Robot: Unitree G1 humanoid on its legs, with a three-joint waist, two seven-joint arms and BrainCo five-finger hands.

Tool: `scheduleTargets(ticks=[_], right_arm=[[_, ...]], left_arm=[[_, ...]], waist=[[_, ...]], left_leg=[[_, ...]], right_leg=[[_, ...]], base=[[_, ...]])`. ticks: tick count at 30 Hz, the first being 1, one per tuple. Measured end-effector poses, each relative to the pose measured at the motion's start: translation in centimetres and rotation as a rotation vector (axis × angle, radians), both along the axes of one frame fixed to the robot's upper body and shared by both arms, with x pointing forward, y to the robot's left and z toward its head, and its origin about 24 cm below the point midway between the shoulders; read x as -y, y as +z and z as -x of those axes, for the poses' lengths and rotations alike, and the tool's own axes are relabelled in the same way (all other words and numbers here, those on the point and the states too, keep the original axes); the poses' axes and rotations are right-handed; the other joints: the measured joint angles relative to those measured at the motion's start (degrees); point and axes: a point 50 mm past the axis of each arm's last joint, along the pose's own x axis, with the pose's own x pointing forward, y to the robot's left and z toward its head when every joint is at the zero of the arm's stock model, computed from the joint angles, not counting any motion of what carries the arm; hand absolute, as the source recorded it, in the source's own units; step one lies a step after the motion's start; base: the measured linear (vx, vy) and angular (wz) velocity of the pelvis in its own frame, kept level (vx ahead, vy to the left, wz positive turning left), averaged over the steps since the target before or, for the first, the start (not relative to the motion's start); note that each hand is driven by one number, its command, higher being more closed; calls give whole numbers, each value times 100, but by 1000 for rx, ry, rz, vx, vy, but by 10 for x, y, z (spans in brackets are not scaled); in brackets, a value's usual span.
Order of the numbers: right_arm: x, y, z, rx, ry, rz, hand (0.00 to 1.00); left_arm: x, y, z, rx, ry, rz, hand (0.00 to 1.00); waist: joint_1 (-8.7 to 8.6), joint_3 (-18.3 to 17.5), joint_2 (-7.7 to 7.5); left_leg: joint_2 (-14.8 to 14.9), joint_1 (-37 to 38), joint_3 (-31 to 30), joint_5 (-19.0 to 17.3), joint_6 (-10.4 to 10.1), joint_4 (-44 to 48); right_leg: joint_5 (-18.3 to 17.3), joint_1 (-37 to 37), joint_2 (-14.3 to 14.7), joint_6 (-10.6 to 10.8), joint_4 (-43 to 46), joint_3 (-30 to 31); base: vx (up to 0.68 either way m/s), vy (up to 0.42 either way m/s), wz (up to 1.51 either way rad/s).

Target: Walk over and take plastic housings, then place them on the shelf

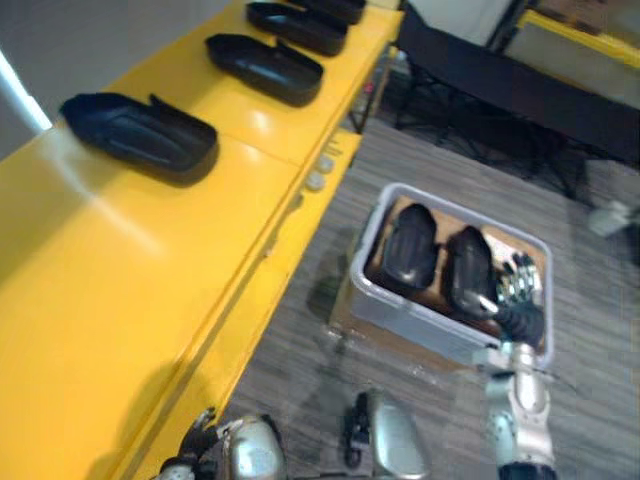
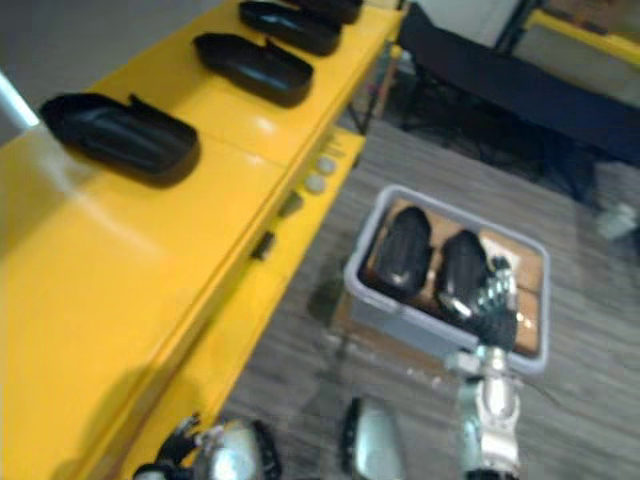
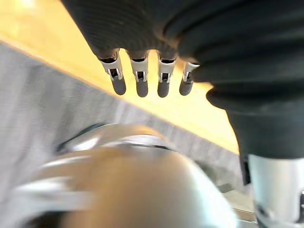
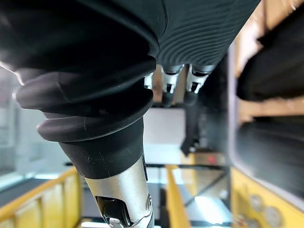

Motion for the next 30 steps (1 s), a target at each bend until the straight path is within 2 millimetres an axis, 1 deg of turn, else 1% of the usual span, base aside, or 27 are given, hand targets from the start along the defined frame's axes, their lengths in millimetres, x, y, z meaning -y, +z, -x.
scheduleTargets(ticks=[1, 2, 3, 4, 5, 6, 7, 8, 9, 10, 11, 12, 14, 16, 18, 19, 20, 22, 23, 25, 26, 28, 30], right_arm=[[0, 9, -8, 11, -6, 26, 0], [-2, 13, -13, 6, -12, 29, 0], [-3, 15, -17, 6, -17, 24, 0], [-3, 19, -22, 5, -28, 14, 0], [-3, 20, -24, -2, -35, 6, 0], [-2, 20, -26, -18, -42, 0, 0], [-2, 20, -28, -22, -46, -5, 0], [-1, 23, -34, -28, -44, -12, 0], [1, 29, -41, -25, -45, -20, 0], [4, 28, -42, -33, -57, -33, 0], [11, 23, -42, -55, -94, -59, 0], [20, 19, -41, -71, -150, -97, 0], [36, 24, -43, -58, -238, -135, 0], [62, 42, -50, -26, -340, -152, 0], [77, 54, -54, -15, -394, -132, 0], [93, 71, -63, -4, -450, -122, 0], [94, 74, -65, -2, -455, -121, 0], [108, 94, -70, 26, -486, -116, 0], [112, 101, -71, 37, -495, -115, 0], [129, 125, -71, 65, -538, -99, 0], [132, 131, -72, 73, -546, -97, 0], [137, 154, -75, 99, -570, -70, 0], [139, 164, -76, 96, -585, -56, 0]], left_arm=[[-1, 0, 3, 3, 29, 11, 0], [-4, -1, 7, 1, 60, 18, 0], [-5, -1, 10, -4, 70, 17, 0], [-8, -1, 15, -11, 80, 11, 0], [-11, -1, 18, -19, 93, 5, 0], [-16, -1, 22, -27, 112, -8, 0], [-16, -1, 23, -26, 123, -6, 0], [-9, -4, 25, -23, 147, 16, 0], [-1, -6, 24, -16, 173, 44, 0], [3, -7, 24, -9, 192, 63, 0], [8, -8, 23, 19, 212, 82, 0], [11, -8, 23, 29, 218, 98, 0], [14, -8, 22, 51, 214, 98, 0], [20, -8, 20, 60, 186, 108, 0], [25, -8, 18, 67, 160, 117, 0], [30, -9, 17, 73, 162, 142, 0], [30, -9, 17, 73, 160, 144, 0], [33, -10, 16, 72, 174, 177, 0], [34, -10, 15, 74, 170, 181, 0], [37, -10, 11, 73, 147, 198, 0], [38, -10, 11, 69, 140, 201, 0], [42, -12, 11, 59, 138, 226, 0], [46, -14, 9, 41, 120, 238, 0]], waist=[[137, -42, -31], [215, -125, -87], [285, -170, -124], [356, -194, -161], [375, -223, -220], [397, -238, -271], [409, -226, -250], [474, -163, -141], [454, -65, -10], [428, -13, 1], [384, 65, -8], [385, 107, -20], [361, 131, -22], [294, 222, 125], [290, 301, 246], [303, 352, 333], [302, 354, 337], [316, 360, 352], [324, 398, 377], [325, 483, 487], [342, 493, 505], [368, 566, 645], [410, 647, 717]], left_leg=[[-1, -176, -6, 37, -70, 2], [-8, -376, -29, 71, -129, 41], [-8, -510, -43, 86, -156, 64], [-9, -768, -232, 140, -245, 168], [-3, -918, -332, 186, -332, 270], [12, -1052, -359, 231, -383, 441], [4, -1127, -467, 264, -406, 548], [-28, -1260, -1002, 323, -477, 594], [-18, -1329, -1311, 399, -578, 504], [-27, -1298, -1381, 457, -640, 380], [-69, -1243, -1506, 611, -754, 120], [-119, -1198, -1598, 759, -830, -141], [-276, -1201, -1611, 1007, -853, -525], [-504, -1198, -1662, 1218, -828, -858], [-635, -1200, -1794, 1260, -830, -948], [-778, -1250, -1863, 1325, -827, -1073], [-806, -1264, -1907, 1325, -826, -1084], [-939, -1417, -2120, 1344, -828, -1139], [-968, -1451, -2175, 1349, -823, -1135], [-1072, -1626, -2384, 1361, -806, -1073], [-1104, -1660, -2479, 1360, -808, -1067], [-1200, -1820, -2702, 1361, -806, -1038], [-1223, -1867, -2711, 1361, -806, -1025]], right_leg=[[0, 204, -178, -4, -576, 31], [23, 268, -260, 29, -1057, 39], [46, 286, -307, 61, -1346, 40], [184, 393, -298, 266, -1931, -3], [371, 497, -290, 472, -2336, -119], [428, 615, -317, 858, -2696, -305], [323, 655, -275, 1064, -2826, -307], [227, 668, -130, 1326, -3015, -284], [304, 645, 14, 1497, -3156, -271], [312, 634, 45, 1511, -3196, -271], [313, 597, 97, 1511, -3224, -271], [313, 517, 116, 1510, -3223, -272], [314, 306, 36, 1511, -3210, -265], [362, 141, -117, 1552, -3187, -254], [404, 105, -184, 1591, -3197, -241], [538, 13, -246, 1623, -3352, -209], [566, 9, -249, 1630, -3387, -209], [757, -58, -265, 1638, -3648, -220], [791, -59, -270, 1632, -3681, -230], [860, -120, -316, 1669, -3752, -289], [875, -163, -324, 1671, -3751, -281], [927, -256, -357, 1688, -3754, -303], [957, -289, -379, 1692, -3754, -310]], base=[[-99, -83, -76], [-104, -88, -67], [-89, -116, -52], [-68, -119, -33], [-59, -201, -20], [-22, -259, -11], [16, -344, -43], [19, -334, -62], [0, -250, -58], [-22, -204, -22], [-25, -183, -6], [-32, -203, -4], [-31, -125, 1], [-42, -28, 9], [-76, 42, 2], [-76, 47, -1], [-64, 44, -6], [-34, 35, 0], [-25, 37, 12], [-22, 38, 14], [-9, 32, 4], [-10, 31, 6], [-33, 22, 5]])
